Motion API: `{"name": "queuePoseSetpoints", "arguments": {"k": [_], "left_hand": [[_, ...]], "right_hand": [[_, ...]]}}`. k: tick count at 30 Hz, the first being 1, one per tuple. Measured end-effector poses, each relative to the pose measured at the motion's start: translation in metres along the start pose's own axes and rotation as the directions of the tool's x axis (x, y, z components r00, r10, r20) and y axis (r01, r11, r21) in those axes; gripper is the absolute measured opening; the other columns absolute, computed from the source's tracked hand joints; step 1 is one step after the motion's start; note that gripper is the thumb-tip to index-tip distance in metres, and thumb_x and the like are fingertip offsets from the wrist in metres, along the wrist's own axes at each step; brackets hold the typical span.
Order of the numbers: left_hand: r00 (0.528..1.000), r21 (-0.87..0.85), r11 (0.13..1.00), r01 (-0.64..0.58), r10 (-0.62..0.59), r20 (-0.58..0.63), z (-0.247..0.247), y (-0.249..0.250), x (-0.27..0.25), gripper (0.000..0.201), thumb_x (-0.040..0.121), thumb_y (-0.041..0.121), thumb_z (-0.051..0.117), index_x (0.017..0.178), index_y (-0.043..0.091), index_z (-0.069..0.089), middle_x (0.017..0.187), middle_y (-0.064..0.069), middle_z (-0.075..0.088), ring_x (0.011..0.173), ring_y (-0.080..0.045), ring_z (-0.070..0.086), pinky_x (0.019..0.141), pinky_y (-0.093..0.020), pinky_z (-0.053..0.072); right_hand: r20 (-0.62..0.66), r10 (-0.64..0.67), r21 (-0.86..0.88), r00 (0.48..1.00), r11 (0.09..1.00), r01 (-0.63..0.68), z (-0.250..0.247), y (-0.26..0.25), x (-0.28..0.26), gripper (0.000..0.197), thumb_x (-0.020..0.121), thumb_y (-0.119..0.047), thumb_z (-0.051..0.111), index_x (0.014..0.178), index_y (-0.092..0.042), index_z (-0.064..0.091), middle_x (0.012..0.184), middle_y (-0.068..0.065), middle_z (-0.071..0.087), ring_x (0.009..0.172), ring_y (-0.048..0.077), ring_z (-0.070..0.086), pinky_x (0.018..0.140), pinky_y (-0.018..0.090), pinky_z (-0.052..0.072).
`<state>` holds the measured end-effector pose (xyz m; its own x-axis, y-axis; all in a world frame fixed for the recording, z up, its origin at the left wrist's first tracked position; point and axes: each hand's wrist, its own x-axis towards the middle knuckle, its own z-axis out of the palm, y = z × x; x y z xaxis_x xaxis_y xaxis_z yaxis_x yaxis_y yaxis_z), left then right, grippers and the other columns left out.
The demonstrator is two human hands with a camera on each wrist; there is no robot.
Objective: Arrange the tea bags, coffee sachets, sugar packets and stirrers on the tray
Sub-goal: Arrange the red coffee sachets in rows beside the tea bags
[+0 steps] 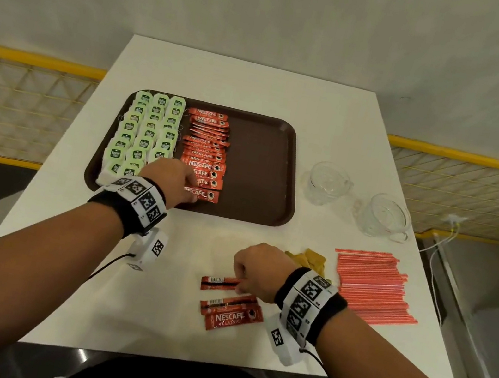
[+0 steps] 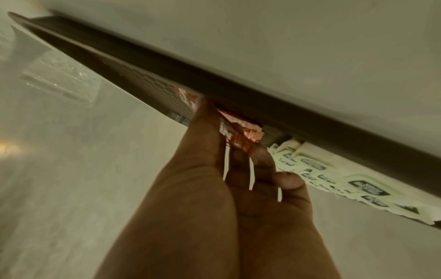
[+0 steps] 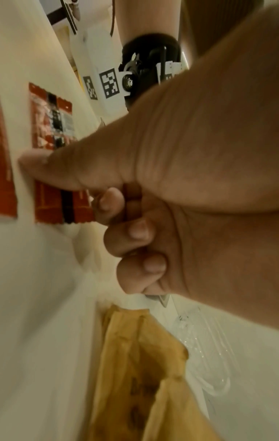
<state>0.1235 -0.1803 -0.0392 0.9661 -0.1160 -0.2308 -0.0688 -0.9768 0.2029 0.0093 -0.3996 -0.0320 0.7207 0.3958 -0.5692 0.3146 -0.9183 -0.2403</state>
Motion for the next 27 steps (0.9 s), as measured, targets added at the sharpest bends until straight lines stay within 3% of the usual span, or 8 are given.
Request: {"name": "queuePoseSetpoints", "arguments": {"k": [4,8,11,15,17,20,23,27], "left_hand": [[1.0,0.055,0.998,-0.013,0.014,-0.018,0.0,0.006,0.002,0.036,0.074,0.046,0.078,0.106,0.032,0.067,0.109,0.005,0.065,0.101,-0.018,0.061,0.087,-0.037,0.053],[1.0,0.076,0.997,-0.002,0.001,0.011,-0.002,0.01,0.005,0.018,0.075,0.041,0.079,0.086,0.036,0.066,0.103,0.006,0.066,0.095,-0.017,0.062,0.083,-0.035,0.055],[0.999,0.078,0.997,0.0,-0.003,0.036,-0.004,0.011,0.008,0.015,0.075,0.038,0.079,0.077,0.036,0.064,0.099,0.006,0.067,0.093,-0.017,0.063,0.081,-0.034,0.056],[1.0,0.061,0.998,-0.017,0.016,0.011,-0.007,0.012,0.008,0.015,0.077,0.037,0.078,0.086,0.034,0.066,0.103,0.004,0.067,0.096,-0.019,0.062,0.084,-0.035,0.054],[0.996,-0.026,0.998,-0.058,0.056,-0.075,-0.006,0.013,0.004,0.017,0.078,0.039,0.076,0.09,0.031,0.067,0.102,0.003,0.066,0.096,-0.019,0.06,0.084,-0.034,0.051],[0.967,-0.221,0.947,-0.233,0.201,-0.157,-0.011,0.022,-0.016,0.016,0.084,0.046,0.068,0.081,0.03,0.066,0.085,0.01,0.066,0.084,-0.011,0.06,0.077,-0.029,0.048],[0.935,-0.377,0.881,-0.285,0.342,0.091,-0.019,0.038,-0.042,0.031,0.092,0.052,0.053,0.078,0.029,0.068,0.074,0.012,0.068,0.071,-0.004,0.062,0.072,-0.026,0.048],[0.826,-0.43,0.87,-0.241,0.416,0.38,-0.014,0.047,-0.061,0.038,0.097,0.052,0.044,0.092,0.026,0.071,0.077,0.014,0.073,0.064,-0.001,0.063,0.072,-0.023,0.051]], "right_hand": [[-0.031,-0.003,0.014,1.0,1.0,0.004,0.0,0.001,-0.004,0.016,0.087,-0.032,0.071,0.084,-0.023,0.058,0.091,-0.002,0.063,0.085,0.019,0.055,0.071,0.03,0.04],[-0.119,0.017,0.089,0.993,0.996,-0.007,-0.003,0.006,-0.008,0.02,0.087,-0.033,0.07,0.078,-0.023,0.055,0.091,-0.001,0.064,0.083,0.021,0.056,0.073,0.033,0.046],[-0.194,0.03,0.157,0.981,0.988,0.0,-0.007,0.008,-0.012,0.017,0.088,-0.032,0.069,0.083,-0.019,0.06,0.088,0.0,0.066,0.082,0.02,0.057,0.072,0.032,0.046],[-0.253,0.035,0.202,0.967,0.979,0.018,-0.015,0.009,-0.016,0.016,0.089,-0.033,0.069,0.087,-0.018,0.063,0.087,0.0,0.067,0.077,0.018,0.056,0.065,0.029,0.042],[-0.264,0.035,0.217,0.964,0.976,0.024,-0.017,0.009,-0.016,0.015,0.089,-0.032,0.069,0.087,-0.018,0.063,0.088,-0.001,0.067,0.079,0.018,0.058,0.066,0.028,0.043],[-0.299,0.03,0.215,0.954,0.976,0.037,-0.019,0.008,-0.016,0.015,0.089,-0.033,0.069,0.086,-0.019,0.063,0.087,-0.003,0.067,0.081,0.017,0.059,0.07,0.029,0.046],[-0.366,-0.001,0.168,0.931,0.983,0.068,-0.023,0.008,-0.015,0.015,0.088,-0.032,0.068,0.085,-0.019,0.063,0.087,-0.003,0.065,0.08,0.017,0.058,0.07,0.03,0.046],[-0.504,-0.073,0.094,0.86,0.986,0.139,-0.025,0.008,-0.011,0.012,0.088,-0.028,0.065,0.085,-0.017,0.063,0.089,-0.002,0.061,0.081,0.017,0.056,0.071,0.032,0.048]]}}
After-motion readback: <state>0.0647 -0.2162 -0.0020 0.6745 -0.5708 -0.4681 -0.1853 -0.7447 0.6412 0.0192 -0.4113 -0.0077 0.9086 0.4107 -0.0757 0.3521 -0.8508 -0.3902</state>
